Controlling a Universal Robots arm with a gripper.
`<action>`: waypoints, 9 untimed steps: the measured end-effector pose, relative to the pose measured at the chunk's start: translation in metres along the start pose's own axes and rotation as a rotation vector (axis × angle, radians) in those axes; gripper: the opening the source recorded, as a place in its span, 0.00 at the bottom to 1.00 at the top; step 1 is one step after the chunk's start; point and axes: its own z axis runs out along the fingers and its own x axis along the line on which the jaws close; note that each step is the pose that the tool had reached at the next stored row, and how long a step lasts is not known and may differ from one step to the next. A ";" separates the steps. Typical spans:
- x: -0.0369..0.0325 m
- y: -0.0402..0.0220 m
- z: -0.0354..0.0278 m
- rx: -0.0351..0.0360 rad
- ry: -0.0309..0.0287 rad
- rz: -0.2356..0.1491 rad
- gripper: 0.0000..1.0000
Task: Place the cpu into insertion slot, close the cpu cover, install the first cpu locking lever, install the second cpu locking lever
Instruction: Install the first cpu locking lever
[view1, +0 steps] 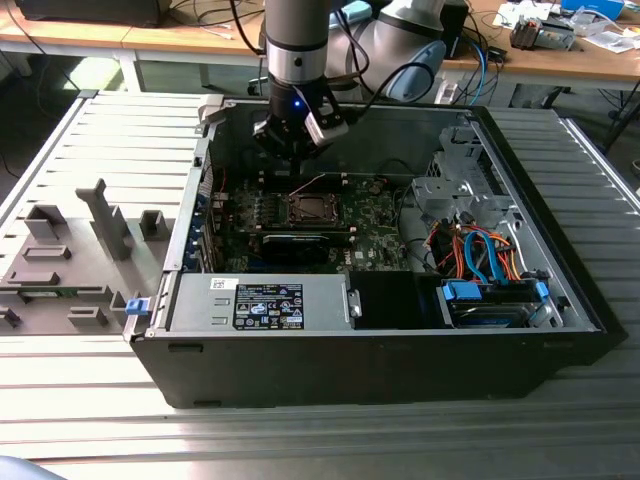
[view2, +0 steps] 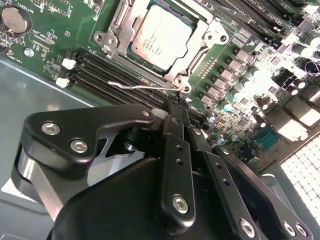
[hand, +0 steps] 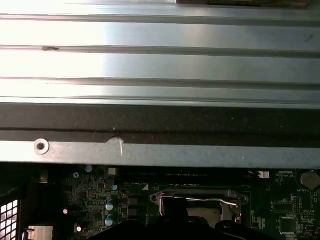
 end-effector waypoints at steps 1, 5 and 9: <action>0.0000 0.0000 0.0006 0.0000 0.0001 -0.001 0.11; 0.0001 0.0003 0.0051 -0.0002 0.0007 -0.016 0.11; 0.0001 0.0002 0.0071 -0.0002 0.0008 -0.017 0.11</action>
